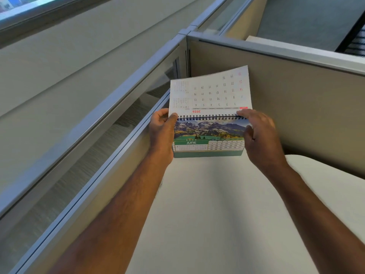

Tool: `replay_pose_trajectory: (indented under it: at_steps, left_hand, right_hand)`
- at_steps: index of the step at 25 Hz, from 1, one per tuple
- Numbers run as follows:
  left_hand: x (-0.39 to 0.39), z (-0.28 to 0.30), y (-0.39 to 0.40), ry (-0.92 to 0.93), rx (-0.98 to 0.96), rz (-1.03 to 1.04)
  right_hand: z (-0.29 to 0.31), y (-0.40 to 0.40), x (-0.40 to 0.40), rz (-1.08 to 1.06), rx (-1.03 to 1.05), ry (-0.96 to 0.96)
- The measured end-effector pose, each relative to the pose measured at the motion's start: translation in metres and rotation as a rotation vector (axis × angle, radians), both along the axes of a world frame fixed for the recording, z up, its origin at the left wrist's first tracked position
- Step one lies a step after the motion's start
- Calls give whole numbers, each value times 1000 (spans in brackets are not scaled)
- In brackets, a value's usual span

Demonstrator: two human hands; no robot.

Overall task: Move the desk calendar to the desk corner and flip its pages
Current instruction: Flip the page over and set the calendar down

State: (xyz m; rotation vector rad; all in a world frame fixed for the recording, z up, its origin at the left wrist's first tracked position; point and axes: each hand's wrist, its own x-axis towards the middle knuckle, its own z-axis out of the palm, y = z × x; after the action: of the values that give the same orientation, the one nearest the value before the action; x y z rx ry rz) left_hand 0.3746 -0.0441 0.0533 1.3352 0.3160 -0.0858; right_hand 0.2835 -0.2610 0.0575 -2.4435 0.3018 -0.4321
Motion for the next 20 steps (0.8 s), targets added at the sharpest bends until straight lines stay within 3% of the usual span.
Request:
replay_pose_trajectory:
  at_steps: [4, 9, 20]
  left_hand:
    - [-3, -1, 0, -89, 86, -15]
    - [-3, -13, 4, -42, 258, -54]
    - [-5, -17, 12, -154, 355, -122]
  right_hand:
    - [-3, -5, 7, -3, -38, -6]
    - [-1, -7, 16, -42, -72, -27]
    - [-8, -1, 15, -115, -144, -40]
